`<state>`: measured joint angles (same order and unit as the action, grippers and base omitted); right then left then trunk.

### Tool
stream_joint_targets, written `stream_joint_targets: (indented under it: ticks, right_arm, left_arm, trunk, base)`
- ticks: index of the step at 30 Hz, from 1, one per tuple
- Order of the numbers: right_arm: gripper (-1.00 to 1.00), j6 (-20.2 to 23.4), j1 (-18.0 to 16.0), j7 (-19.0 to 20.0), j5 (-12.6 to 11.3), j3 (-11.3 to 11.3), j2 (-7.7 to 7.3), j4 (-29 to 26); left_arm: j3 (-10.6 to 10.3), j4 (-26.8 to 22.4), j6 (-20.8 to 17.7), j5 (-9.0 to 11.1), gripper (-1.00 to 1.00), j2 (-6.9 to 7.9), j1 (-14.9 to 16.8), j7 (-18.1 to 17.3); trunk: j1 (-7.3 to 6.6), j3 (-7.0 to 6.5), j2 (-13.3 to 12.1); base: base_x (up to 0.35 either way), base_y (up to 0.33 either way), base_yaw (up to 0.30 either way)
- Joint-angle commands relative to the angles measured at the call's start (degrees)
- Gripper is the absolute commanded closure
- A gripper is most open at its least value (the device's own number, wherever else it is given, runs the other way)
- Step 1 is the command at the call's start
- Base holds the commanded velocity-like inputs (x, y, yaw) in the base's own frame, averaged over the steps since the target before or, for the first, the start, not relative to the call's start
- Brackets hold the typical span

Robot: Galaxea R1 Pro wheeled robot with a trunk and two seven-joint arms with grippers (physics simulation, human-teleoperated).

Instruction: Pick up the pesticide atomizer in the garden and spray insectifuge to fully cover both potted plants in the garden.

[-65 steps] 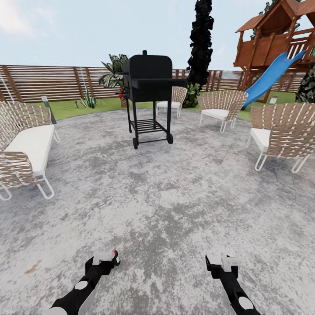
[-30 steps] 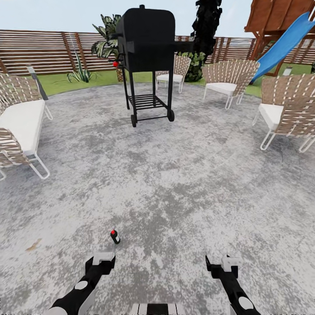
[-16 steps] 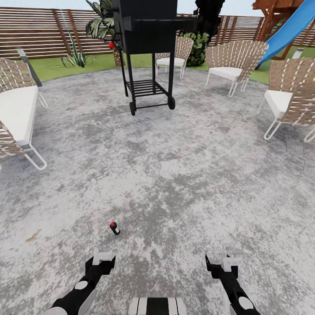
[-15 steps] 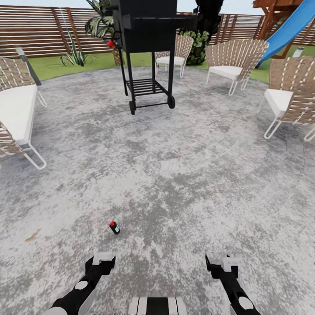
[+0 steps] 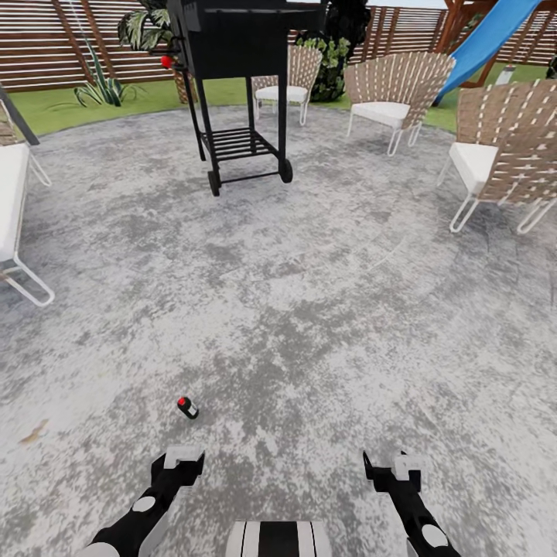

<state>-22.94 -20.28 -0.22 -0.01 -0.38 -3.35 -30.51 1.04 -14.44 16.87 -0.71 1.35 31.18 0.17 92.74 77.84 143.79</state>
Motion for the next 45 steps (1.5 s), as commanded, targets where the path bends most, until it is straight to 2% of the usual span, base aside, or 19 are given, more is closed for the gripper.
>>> stream_joint_targets:
  ticks: [1, 13, 22, 32, 45]
  right_arm:
    - [-1.00, -0.18, -0.02, -0.03, 0.01, -0.04, 0.01, 0.03]
    - [-1.00, -0.18, -0.02, -0.04, 0.01, 0.03, 0.01, 0.02]
    - [-1.00, -0.18, -0.02, -0.04, 0.01, 0.03, 0.01, 0.02]
    - [-1.00, -0.18, -0.02, -0.04, 0.01, 0.03, 0.01, 0.01]
    - [-1.00, -0.18, -0.02, -0.04, 0.01, 0.03, 0.01, 0.01]
  left_arm:
    - [0.10, 0.04, 0.19, -0.08, -1.00, 0.01, 0.02, 0.02]
    - [0.10, 0.02, 0.25, -0.07, -1.00, -0.04, 0.02, 0.01]
    - [0.10, 0.02, 0.26, -0.04, -1.00, -0.04, 0.02, 0.01]
    - [0.10, -0.02, 0.26, 0.01, -1.00, 0.04, 0.02, 0.01]
    - [0.10, -0.08, 0.26, 0.01, -1.00, 0.05, 0.02, 0.01]
  trunk:
    - [0.02, 0.05, 0.01]
    - [0.02, 0.08, 0.01]
    - [0.02, 0.08, 0.01]
    - [0.02, 0.08, 0.01]
    - [0.02, 0.08, 0.01]
  base:
    - [0.284, 0.000, -0.031]
    - [0.113, 0.000, -0.005]
    - [0.245, 0.015, 0.000]
    - [0.024, 0.006, 0.000]
    - [0.000, 0.122, 0.000]
